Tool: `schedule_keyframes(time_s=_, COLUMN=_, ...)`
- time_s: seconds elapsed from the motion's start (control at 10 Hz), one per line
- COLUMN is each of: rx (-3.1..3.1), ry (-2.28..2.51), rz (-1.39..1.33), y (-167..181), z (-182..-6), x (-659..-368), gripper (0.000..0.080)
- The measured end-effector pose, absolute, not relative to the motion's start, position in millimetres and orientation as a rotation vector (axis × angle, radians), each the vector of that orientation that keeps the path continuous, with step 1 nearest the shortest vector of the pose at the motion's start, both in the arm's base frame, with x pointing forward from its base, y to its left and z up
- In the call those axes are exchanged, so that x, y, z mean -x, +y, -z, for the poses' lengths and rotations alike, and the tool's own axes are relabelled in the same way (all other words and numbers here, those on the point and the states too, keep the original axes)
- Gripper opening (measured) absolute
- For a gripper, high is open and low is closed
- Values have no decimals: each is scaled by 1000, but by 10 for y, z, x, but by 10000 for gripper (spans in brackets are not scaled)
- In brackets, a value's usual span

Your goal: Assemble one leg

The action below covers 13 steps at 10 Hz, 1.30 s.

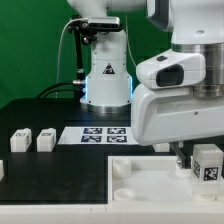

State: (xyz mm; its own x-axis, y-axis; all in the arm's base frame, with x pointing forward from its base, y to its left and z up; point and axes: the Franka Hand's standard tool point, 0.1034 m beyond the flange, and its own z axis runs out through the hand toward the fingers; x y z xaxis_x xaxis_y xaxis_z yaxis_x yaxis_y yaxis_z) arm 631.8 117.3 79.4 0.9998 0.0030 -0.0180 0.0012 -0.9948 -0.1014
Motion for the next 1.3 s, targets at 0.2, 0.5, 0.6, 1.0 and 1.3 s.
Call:
schedule_keyframes(time_s=0.2, rx=3021, ry=326, rz=-44, y=1169, z=-795, x=-6319, gripper=300)
schedule_keyframes(time_s=0.5, rx=2883, ry=1031, rz=-55, y=1169, z=-783, x=-6311, gripper=300)
schedule_keyframes(time_s=0.6, rx=2747, ry=1333, rz=-48, y=1157, z=-777, x=-6314, gripper=300)
schedule_keyframes(time_s=1.0, rx=2184, ry=2018, rz=-22, y=1172, z=-763, x=-6260, gripper=300)
schedule_keyframes(time_s=1.3, rx=2167, ry=2024, rz=-24, y=1196, z=-752, x=-6253, gripper=392)
